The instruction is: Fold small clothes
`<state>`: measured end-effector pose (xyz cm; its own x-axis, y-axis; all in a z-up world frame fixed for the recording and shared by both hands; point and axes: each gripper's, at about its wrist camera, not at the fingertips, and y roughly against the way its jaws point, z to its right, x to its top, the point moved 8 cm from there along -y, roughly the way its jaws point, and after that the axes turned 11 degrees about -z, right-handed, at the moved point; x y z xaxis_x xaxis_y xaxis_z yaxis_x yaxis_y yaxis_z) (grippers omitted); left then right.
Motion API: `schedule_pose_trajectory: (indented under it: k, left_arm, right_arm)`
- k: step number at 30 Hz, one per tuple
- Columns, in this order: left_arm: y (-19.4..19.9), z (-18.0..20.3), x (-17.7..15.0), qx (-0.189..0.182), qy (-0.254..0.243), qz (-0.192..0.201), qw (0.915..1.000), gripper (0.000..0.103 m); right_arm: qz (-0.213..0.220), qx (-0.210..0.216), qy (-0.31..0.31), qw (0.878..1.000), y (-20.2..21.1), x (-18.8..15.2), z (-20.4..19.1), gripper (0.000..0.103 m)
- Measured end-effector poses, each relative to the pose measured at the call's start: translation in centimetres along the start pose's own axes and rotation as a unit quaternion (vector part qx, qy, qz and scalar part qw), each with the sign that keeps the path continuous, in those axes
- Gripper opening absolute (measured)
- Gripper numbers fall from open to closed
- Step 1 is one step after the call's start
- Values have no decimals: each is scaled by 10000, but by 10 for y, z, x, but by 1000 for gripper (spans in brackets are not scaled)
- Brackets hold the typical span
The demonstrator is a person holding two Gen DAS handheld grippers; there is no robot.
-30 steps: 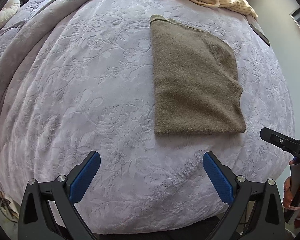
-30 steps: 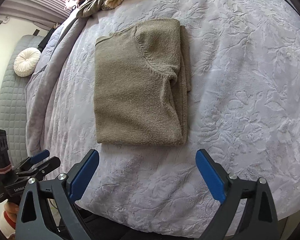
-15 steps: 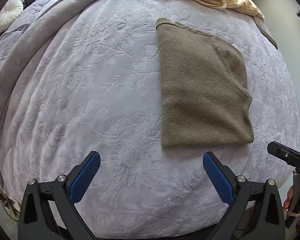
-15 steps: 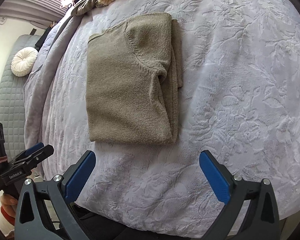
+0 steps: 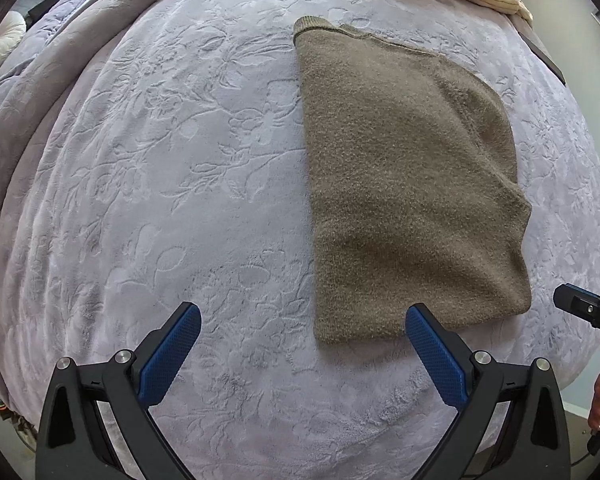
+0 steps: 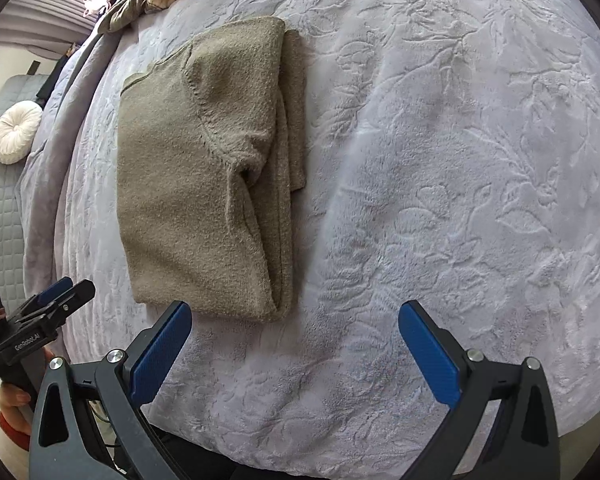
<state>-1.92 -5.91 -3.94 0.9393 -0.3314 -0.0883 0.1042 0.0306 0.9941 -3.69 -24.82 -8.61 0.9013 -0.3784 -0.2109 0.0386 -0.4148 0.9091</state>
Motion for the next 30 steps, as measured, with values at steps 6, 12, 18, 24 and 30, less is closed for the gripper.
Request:
schedule_pose_trajectory:
  k: [6,12,18,24,30]
  left_arm:
    - [-15,5,16,-12,-35,23,10000,103]
    - [-29,4,29,-14,8,52,10000,103]
    - [-30,2,48,-294,-102,451,9985,103]
    - [-36,-10,78,-1356,-67,542,9893,103]
    - [-50,0,98,-1850,-308,369,9816,103]
  right_arm:
    - [97,-23,60,9999,0,22,5,103]
    - [156,101,120,9998,-6,40,8,103]
    - [440,703,263,9962,-6,59,4,103]
    - [625,1264,352,9894,-12,84,6,103]
    - [697,1884,485,9784,-11,104,2,103]
